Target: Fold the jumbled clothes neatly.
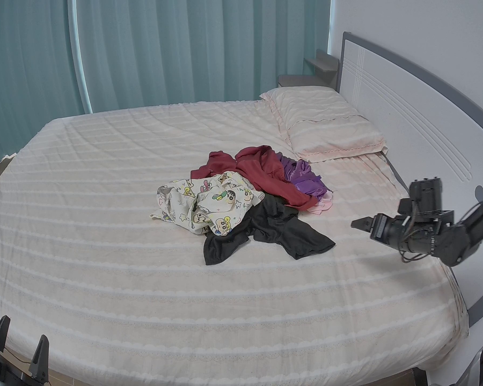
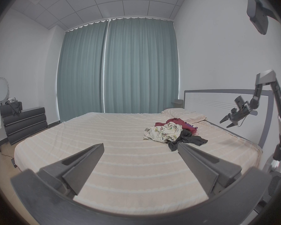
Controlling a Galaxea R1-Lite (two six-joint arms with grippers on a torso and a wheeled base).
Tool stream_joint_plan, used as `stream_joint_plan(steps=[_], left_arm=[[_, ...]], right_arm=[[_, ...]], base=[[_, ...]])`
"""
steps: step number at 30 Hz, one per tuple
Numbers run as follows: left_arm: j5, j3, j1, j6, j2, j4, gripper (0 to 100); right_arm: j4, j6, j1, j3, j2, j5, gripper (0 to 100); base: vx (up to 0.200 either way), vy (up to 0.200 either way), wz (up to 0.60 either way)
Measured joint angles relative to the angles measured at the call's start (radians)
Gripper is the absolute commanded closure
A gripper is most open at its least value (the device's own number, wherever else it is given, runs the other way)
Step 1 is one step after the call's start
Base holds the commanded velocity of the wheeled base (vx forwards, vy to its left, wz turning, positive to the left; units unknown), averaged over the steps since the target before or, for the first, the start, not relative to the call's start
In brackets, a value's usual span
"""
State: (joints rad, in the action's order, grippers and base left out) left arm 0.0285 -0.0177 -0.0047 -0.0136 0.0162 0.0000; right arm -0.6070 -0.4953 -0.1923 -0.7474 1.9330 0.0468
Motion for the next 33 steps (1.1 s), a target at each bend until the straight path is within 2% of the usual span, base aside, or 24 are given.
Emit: stream_joint_plan(steps=[8,14,33], left_arm=[[0.0,0.0,0.0,0.0,0.0,0.0,0],[0.0,0.0,0.0,0.0,0.0,0.0,0],[0.0,0.0,0.0,0.0,0.0,0.0,0]], right_arm=[[-0.045,-0.063,-0.073,-0.276,0.335,-0.071,0],[-0.05,-0.075,-0.083,-0.431,0.507,-0.121,0],[0.07,-0.063,-0.089,-0.757,0.713,-0.129,0]], base=[[0.0,0.0,0.0],[0.0,0.0,0.0],[0.0,0.0,0.0]])
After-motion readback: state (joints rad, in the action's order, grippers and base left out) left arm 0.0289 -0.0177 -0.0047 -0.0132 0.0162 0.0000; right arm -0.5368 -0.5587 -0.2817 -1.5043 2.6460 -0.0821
